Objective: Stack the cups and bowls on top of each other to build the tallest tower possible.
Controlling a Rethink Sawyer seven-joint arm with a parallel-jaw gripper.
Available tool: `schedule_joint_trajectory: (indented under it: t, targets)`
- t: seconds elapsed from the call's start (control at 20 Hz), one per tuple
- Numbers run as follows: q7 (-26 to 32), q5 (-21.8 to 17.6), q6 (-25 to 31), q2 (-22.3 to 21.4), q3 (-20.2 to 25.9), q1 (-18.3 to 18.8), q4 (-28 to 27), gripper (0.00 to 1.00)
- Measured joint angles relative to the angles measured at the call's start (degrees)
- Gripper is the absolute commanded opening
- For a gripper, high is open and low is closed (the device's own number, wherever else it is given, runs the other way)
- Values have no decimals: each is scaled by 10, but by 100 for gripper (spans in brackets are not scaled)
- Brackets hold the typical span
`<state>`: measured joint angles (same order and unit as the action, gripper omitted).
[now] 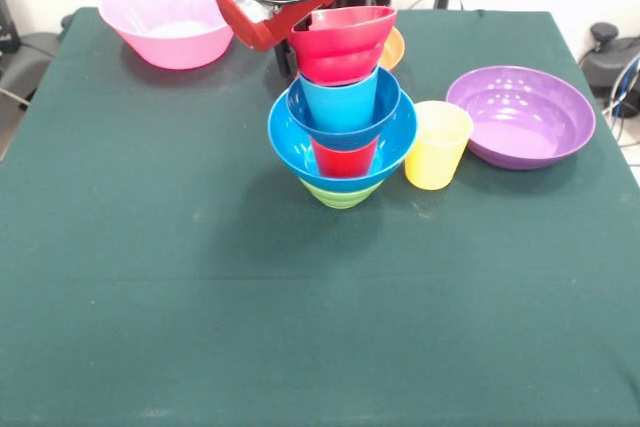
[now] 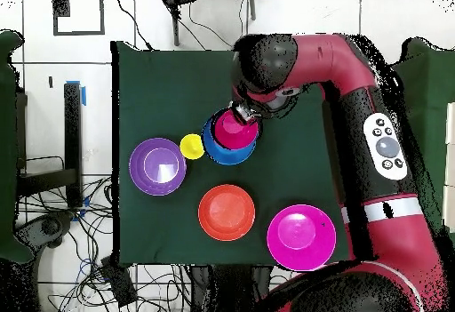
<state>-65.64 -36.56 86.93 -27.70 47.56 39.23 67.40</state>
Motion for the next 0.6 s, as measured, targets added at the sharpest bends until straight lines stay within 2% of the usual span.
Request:
schedule_joint_trajectory:
  t: [0.6]
  targets:
    - [0, -4, 11, -1, -1, -9, -1, 0]
